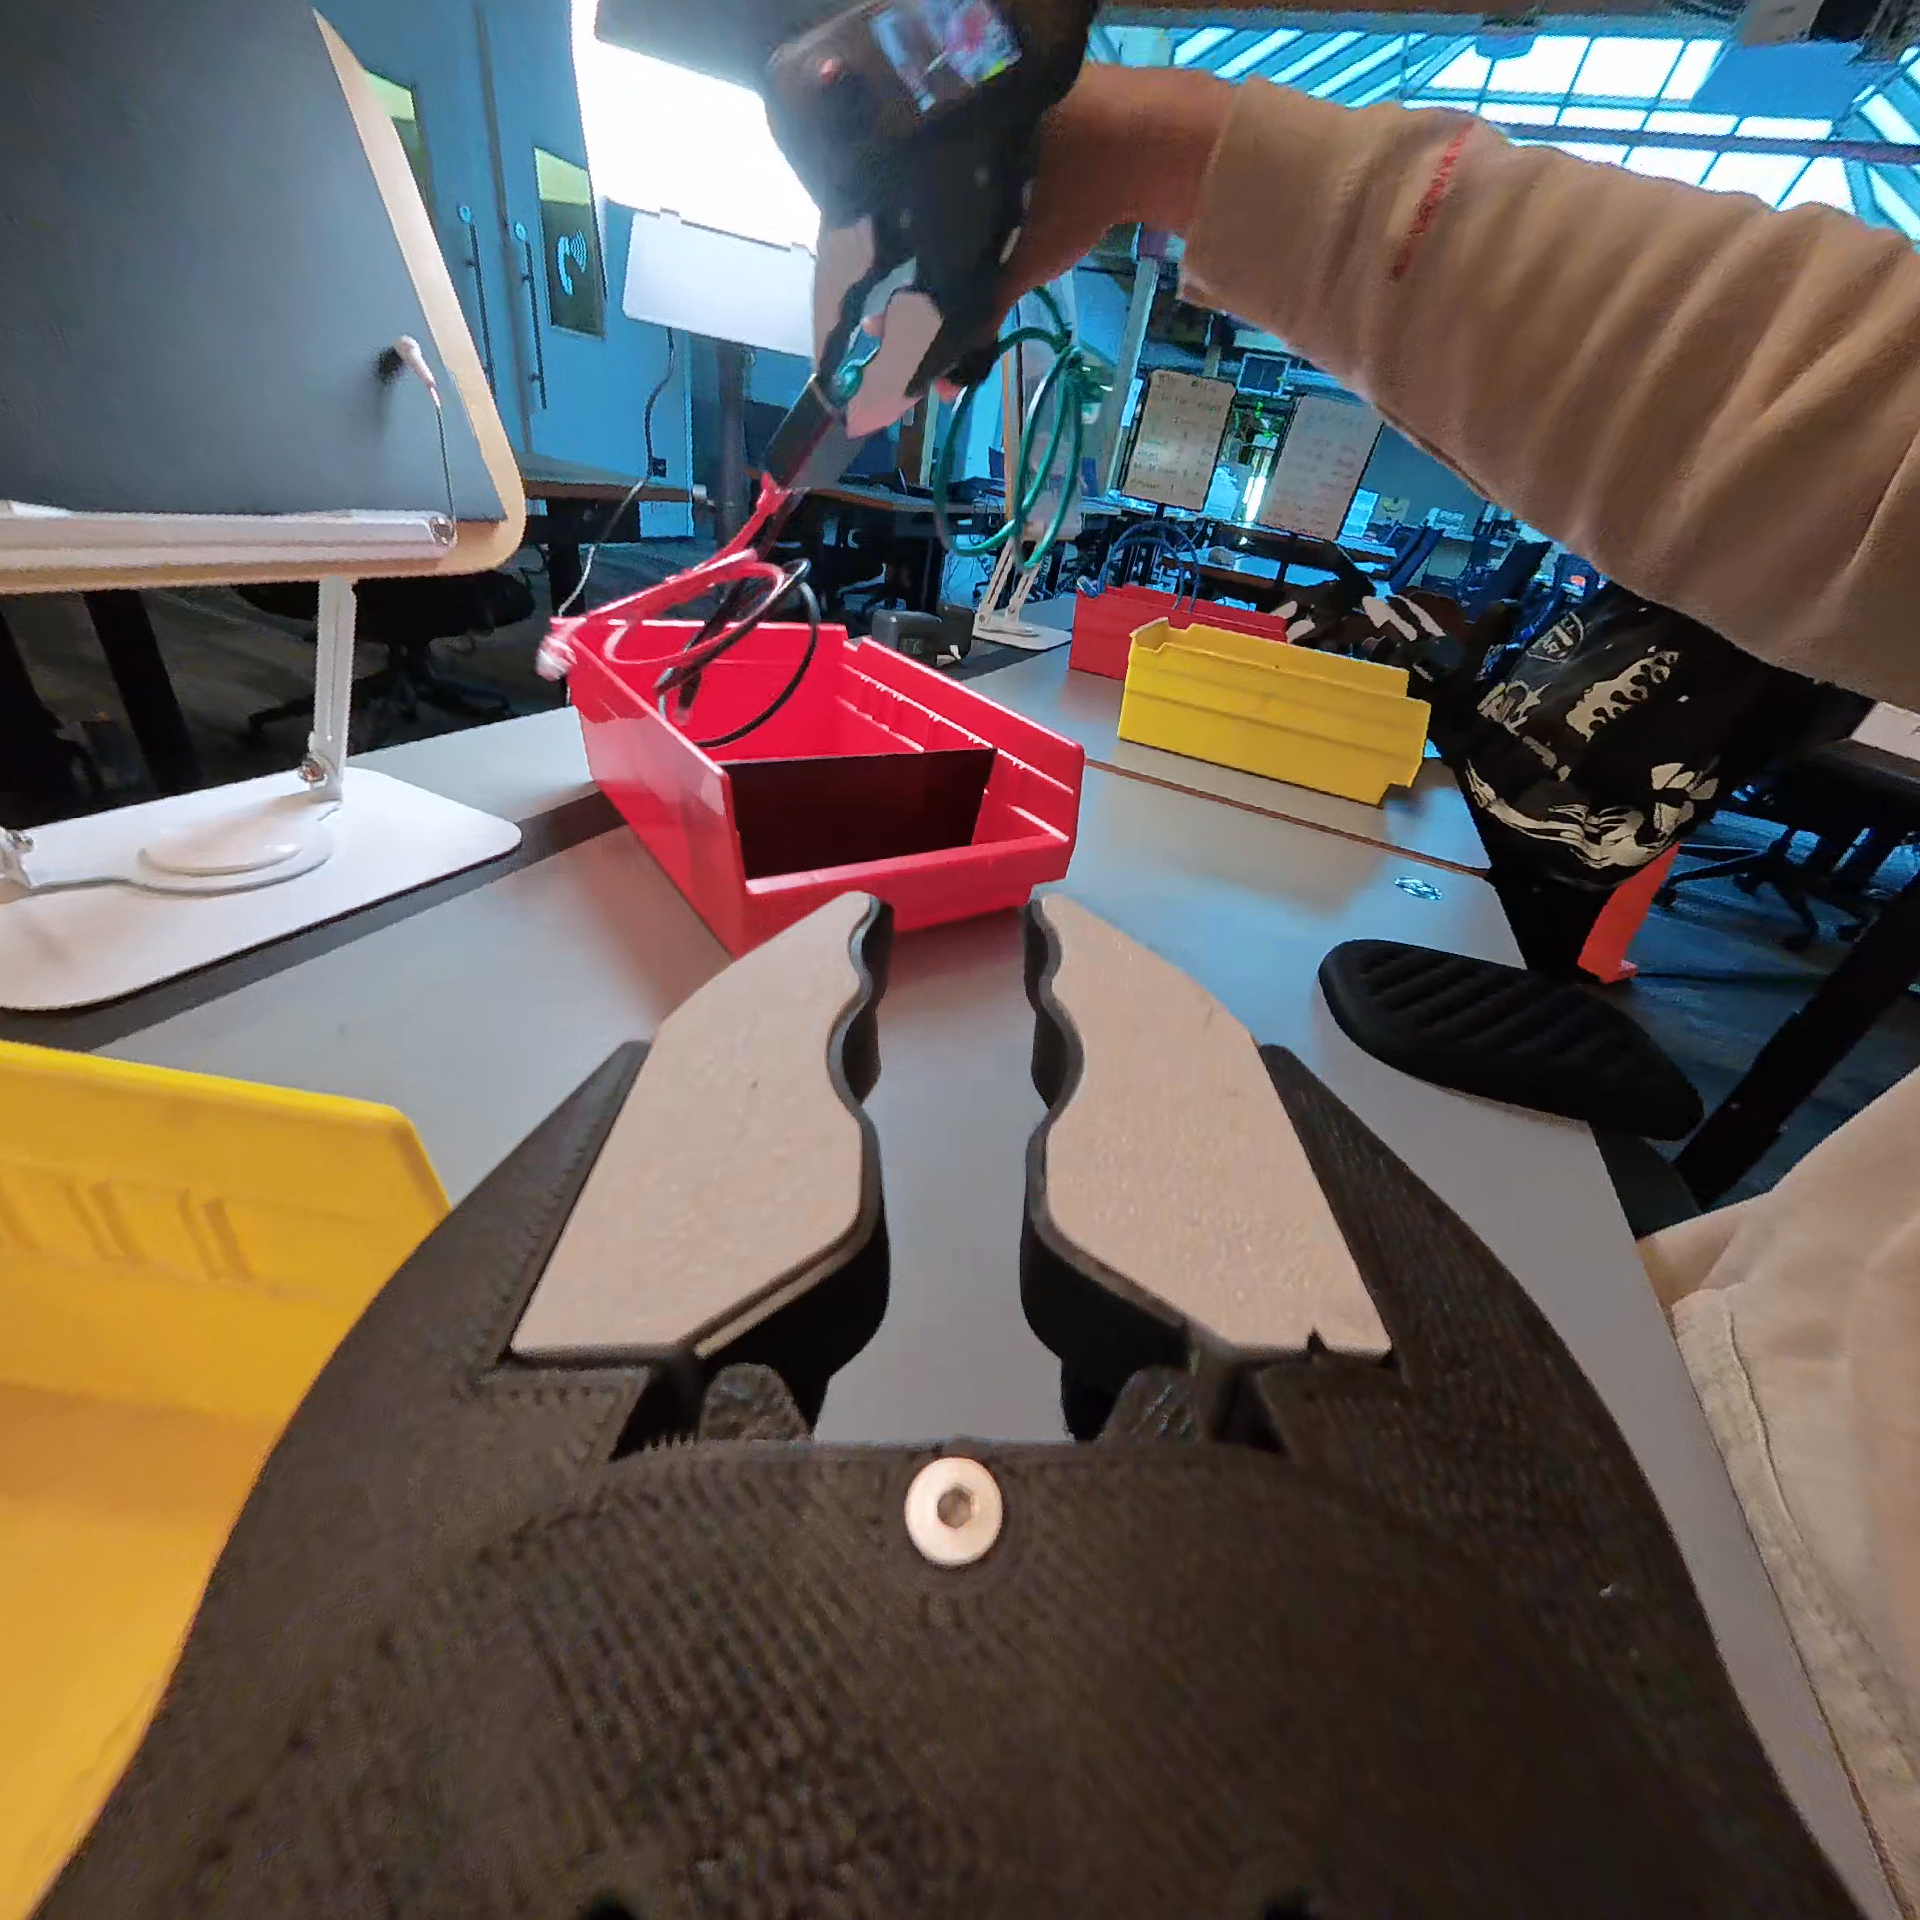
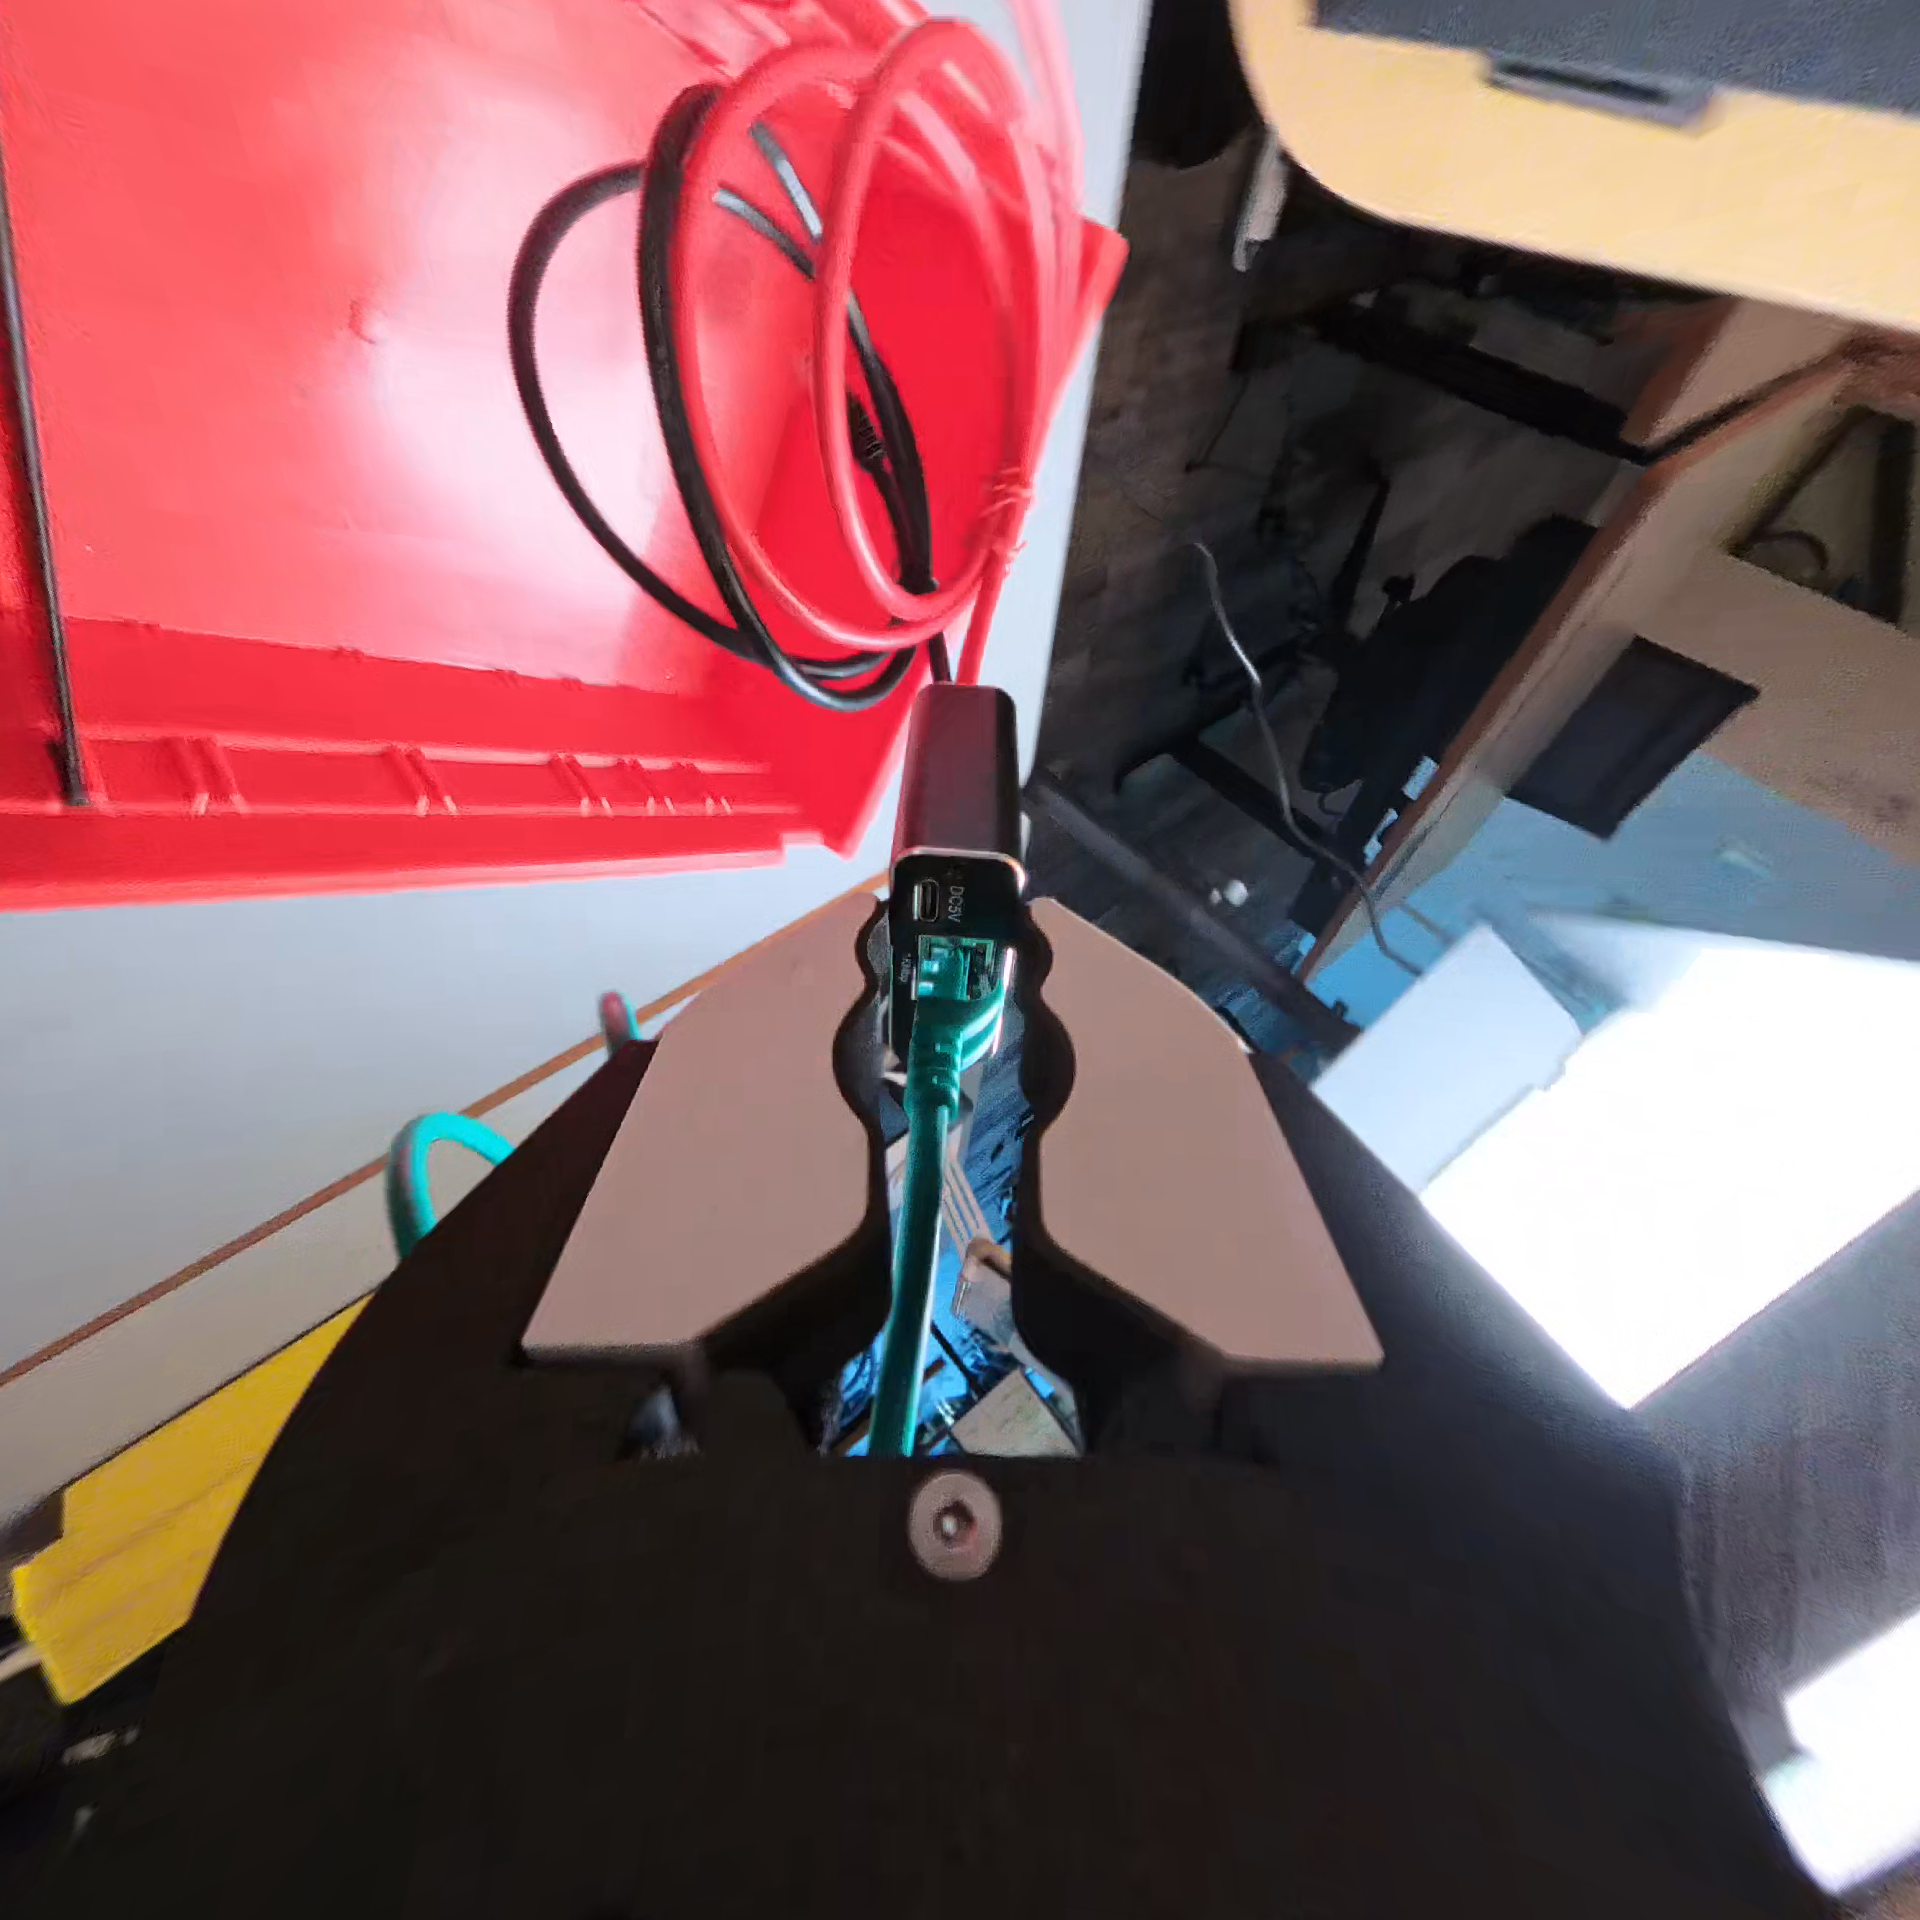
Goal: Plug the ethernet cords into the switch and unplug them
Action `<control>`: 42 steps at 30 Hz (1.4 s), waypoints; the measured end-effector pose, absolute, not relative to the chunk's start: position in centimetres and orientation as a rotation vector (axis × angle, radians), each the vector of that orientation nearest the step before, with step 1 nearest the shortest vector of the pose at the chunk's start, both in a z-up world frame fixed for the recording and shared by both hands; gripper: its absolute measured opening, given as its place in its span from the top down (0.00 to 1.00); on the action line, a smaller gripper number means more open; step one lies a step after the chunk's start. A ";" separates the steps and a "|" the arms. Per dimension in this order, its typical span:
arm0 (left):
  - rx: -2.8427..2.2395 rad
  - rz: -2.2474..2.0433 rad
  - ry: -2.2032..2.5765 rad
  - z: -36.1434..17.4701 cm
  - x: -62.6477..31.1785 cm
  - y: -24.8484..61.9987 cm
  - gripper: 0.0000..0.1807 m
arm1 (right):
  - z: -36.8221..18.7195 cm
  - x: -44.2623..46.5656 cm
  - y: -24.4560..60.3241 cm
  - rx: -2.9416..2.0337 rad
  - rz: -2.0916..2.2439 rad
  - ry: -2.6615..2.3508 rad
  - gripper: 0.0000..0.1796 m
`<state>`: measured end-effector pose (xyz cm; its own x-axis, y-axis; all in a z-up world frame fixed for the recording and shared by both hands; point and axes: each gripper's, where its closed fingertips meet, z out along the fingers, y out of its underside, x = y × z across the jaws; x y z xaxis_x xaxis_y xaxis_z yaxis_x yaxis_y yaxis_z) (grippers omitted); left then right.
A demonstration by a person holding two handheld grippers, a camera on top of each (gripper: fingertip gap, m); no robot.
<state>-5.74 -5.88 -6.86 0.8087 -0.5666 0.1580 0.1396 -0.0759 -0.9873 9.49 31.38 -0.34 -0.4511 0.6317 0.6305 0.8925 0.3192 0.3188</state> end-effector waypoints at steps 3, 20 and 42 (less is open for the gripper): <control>-1.570 -0.604 0.361 -7.7 -5.7 -5.8 0.87 | -5.1 8.1 32.0 -1.371 -0.864 -2.321 0.88; -1.609 -0.616 0.388 -9.1 -4.7 -5.5 0.87 | -13.9 6.8 29.7 -1.820 -0.483 -2.424 0.76; -1.699 -0.117 0.289 -7.8 -12.4 -5.6 0.83 | -7.9 3.7 12.7 -1.499 0.439 -1.676 0.69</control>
<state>-12.43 -5.60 -7.78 0.9623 -0.2571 -0.0884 -0.1235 -0.1236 -0.9846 3.70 12.71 -7.94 0.0509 0.9385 0.3416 0.6502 0.2285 -0.7246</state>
